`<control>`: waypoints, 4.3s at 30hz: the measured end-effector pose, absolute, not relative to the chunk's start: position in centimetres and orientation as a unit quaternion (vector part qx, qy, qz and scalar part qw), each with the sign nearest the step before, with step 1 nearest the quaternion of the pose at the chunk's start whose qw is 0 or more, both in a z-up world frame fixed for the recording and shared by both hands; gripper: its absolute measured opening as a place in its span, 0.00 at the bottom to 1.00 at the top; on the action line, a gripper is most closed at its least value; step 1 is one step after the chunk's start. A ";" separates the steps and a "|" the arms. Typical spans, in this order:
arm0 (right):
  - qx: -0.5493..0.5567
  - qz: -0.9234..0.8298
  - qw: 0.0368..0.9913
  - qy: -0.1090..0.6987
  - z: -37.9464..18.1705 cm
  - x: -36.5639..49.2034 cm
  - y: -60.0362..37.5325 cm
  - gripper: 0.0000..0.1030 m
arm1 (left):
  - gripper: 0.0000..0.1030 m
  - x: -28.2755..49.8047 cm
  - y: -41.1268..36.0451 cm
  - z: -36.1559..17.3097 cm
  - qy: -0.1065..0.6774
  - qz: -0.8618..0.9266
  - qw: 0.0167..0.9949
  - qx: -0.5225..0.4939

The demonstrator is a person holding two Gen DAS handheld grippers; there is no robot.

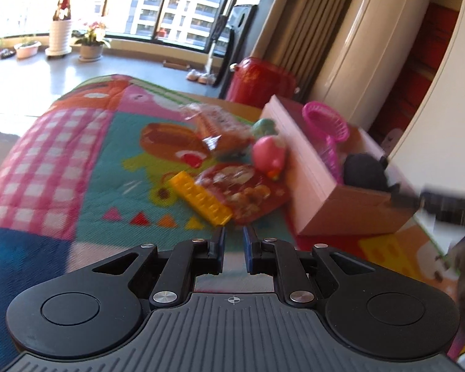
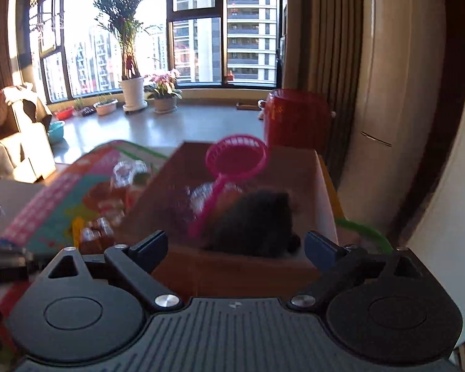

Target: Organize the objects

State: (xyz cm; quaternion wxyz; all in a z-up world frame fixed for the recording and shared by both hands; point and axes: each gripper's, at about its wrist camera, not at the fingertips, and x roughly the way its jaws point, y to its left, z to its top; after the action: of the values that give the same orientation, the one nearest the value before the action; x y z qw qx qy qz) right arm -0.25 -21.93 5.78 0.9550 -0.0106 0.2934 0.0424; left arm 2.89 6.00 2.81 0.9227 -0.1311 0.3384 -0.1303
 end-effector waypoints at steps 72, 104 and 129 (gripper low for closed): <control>0.012 0.028 0.929 0.370 -0.1 -0.2 -21.9 1.00 | 0.15 0.8 4.0 3.0 0.345 -0.260 0.891 -0.142; -0.002 0.029 0.927 0.374 -0.4 -0.1 -21.6 1.00 | 0.52 23.9 1.6 2.9 0.386 -0.097 0.912 -0.096; -0.073 0.168 0.929 0.322 4.3 -0.2 -11.2 1.00 | 0.39 1.3 14.9 5.6 0.302 -0.103 0.914 -0.249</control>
State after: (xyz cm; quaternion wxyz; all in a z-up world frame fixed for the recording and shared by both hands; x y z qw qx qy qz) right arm -0.17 -11.21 4.35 0.9289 -0.0727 0.3220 0.1679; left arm 1.27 14.95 5.63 0.9143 -0.2491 0.3024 -0.1028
